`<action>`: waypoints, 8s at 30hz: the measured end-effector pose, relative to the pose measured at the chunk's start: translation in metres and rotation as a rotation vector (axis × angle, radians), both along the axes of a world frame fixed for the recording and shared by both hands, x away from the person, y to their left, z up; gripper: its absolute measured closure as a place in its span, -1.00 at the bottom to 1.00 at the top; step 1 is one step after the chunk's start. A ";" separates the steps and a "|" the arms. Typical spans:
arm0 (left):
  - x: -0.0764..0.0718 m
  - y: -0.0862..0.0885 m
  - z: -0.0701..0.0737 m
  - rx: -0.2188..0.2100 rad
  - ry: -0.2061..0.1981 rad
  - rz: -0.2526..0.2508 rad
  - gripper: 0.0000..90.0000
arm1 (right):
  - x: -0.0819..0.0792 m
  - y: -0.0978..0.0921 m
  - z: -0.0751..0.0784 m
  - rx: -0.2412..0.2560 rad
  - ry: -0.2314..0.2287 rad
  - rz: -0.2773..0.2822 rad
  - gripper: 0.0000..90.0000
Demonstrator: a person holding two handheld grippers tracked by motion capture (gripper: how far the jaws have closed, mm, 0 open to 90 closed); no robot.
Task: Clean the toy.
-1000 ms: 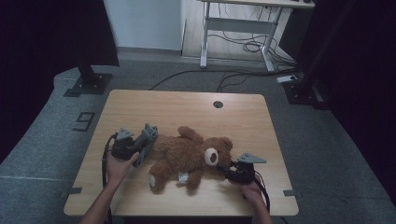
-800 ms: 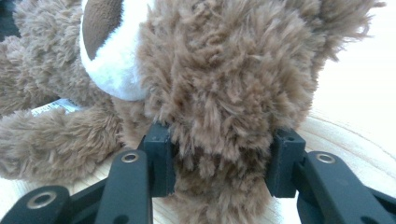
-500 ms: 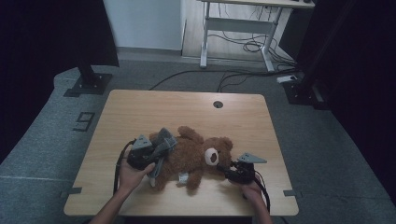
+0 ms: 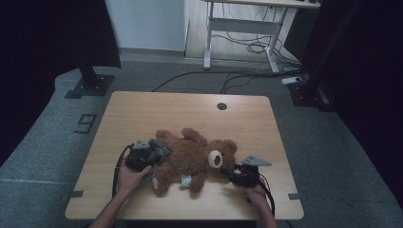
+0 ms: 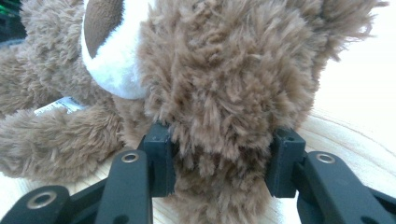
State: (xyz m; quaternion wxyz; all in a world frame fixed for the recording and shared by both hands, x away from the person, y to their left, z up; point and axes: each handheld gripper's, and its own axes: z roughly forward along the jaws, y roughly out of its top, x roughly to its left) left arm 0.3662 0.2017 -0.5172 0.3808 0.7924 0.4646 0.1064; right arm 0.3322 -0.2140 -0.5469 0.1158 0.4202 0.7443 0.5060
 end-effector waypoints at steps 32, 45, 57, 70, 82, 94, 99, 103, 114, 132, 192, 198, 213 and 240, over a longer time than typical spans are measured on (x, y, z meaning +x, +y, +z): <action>0.015 -0.126 0.057 -0.007 -0.123 -0.207 0.68 | -0.001 0.002 0.000 -0.021 -0.022 0.001 0.18; -0.012 -0.114 0.041 -0.034 -0.184 -0.213 0.70 | -0.007 -0.002 0.003 -0.022 -0.029 0.051 -0.28; -0.032 -0.107 0.032 -0.079 -0.212 -0.236 0.71 | 0.000 -0.003 0.042 0.072 -0.052 0.009 -0.79; -0.044 -0.100 0.026 -0.108 -0.216 -0.243 0.71 | 0.025 0.018 0.037 0.070 0.101 0.178 -0.97; -0.048 -0.100 0.025 -0.111 -0.224 -0.239 0.71 | 0.007 0.022 0.049 0.083 0.094 0.080 -1.00; -0.047 -0.103 0.026 -0.103 -0.219 -0.241 0.71 | 0.004 0.032 0.040 0.019 0.066 0.052 -0.71; -0.046 -0.103 0.033 -0.118 -0.199 -0.242 0.70 | 0.002 0.027 0.037 0.040 0.053 0.046 -0.34; -0.042 -0.120 0.058 -0.096 -0.203 -0.277 0.70 | 0.000 0.024 0.036 0.049 0.026 0.035 -0.17; -0.012 -0.237 0.090 0.040 -0.179 -0.391 0.67 | -0.014 0.028 0.036 -0.017 -0.094 0.021 -0.12; -0.003 -0.153 0.073 0.020 -0.167 -0.249 0.68 | -0.013 0.027 0.032 -0.012 -0.116 -0.008 -0.05; -0.005 -0.191 0.075 0.158 -0.216 -0.311 0.70 | -0.012 0.024 0.027 0.014 -0.111 -0.019 -0.05; -0.009 -0.134 0.077 0.028 -0.201 -0.245 0.70 | -0.014 0.026 0.028 0.015 -0.113 -0.021 -0.04; -0.002 -0.031 0.063 0.023 -0.151 -0.045 0.71 | -0.013 0.023 0.025 0.041 -0.111 -0.025 -0.04; -0.010 -0.209 0.098 -0.016 -0.213 -0.376 0.69 | -0.012 0.021 0.023 0.048 -0.108 -0.033 -0.04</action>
